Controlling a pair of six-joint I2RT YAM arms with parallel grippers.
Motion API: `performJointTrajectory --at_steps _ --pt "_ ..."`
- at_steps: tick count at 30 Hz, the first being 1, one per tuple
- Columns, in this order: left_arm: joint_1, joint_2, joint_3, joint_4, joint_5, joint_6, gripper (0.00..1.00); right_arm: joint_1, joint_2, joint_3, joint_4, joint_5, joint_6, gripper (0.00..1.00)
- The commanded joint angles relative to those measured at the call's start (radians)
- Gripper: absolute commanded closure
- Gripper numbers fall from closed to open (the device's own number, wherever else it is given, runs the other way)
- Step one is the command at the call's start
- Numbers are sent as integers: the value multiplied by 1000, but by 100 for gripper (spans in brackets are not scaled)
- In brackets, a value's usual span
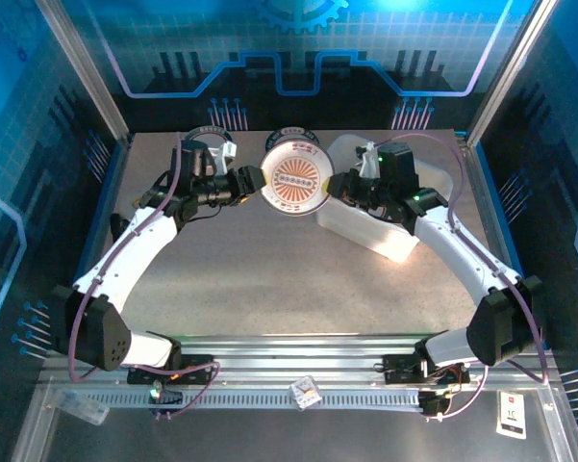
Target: Place the plates into the plastic bin on the countertop
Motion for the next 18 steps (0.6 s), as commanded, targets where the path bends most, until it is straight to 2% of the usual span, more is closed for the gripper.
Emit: performJointTrajectory --at_steps 1,7,12,18 --pt "-6 -41 41 -8 -23 23 36 7 -33 -10 16 13 7 98" --pt "-6 -57 54 -41 -87 44 2 -17 -56 -15 9 23 13 99" --pt "8 -62 58 -40 -113 50 1 -56 -76 -23 -7 26 13 99" --pt "73 -57 44 -38 -102 47 1 -133 -107 -35 -37 25 3 100"
